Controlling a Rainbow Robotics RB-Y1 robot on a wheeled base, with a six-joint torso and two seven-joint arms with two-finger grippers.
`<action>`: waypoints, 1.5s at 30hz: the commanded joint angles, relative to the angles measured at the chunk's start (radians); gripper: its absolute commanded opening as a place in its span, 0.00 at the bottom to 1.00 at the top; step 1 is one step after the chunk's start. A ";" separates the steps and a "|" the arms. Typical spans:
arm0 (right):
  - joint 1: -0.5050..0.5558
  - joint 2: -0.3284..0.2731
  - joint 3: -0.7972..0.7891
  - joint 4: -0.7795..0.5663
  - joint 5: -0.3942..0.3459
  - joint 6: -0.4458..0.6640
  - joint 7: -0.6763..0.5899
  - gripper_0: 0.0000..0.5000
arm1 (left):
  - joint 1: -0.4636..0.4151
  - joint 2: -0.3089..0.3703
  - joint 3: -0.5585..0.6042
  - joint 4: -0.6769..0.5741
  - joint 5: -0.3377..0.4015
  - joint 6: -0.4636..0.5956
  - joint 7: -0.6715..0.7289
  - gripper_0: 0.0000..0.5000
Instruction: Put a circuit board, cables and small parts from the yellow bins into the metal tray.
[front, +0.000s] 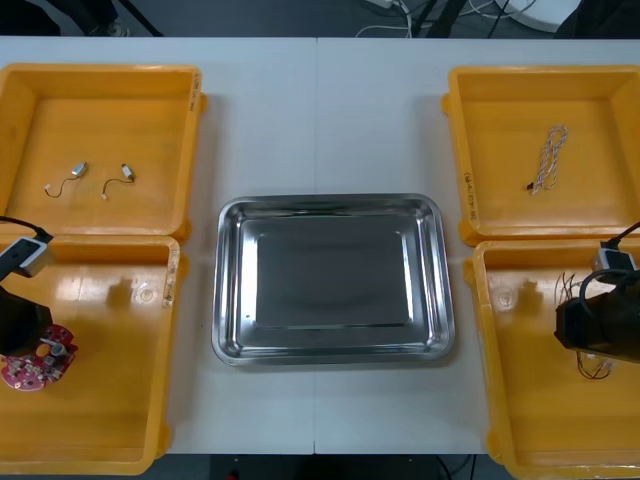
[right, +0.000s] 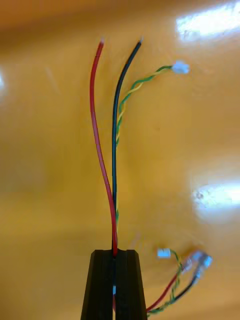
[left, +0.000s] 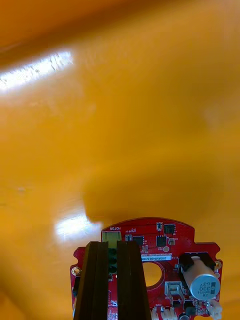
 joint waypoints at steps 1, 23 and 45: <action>-0.039 0.013 -0.072 -0.103 -0.006 0.081 -0.045 0.00 | -0.077 0.022 0.068 -0.057 0.019 0.090 -0.039 0.00; -0.211 0.001 -0.236 -0.279 -0.055 0.231 -0.033 0.00 | -0.356 -0.073 0.048 -0.212 0.024 0.383 0.303 0.00; -0.268 -0.151 -0.233 -0.279 -0.280 0.231 -0.027 0.00 | -0.589 -0.176 -0.263 -0.281 -0.108 0.386 0.757 0.00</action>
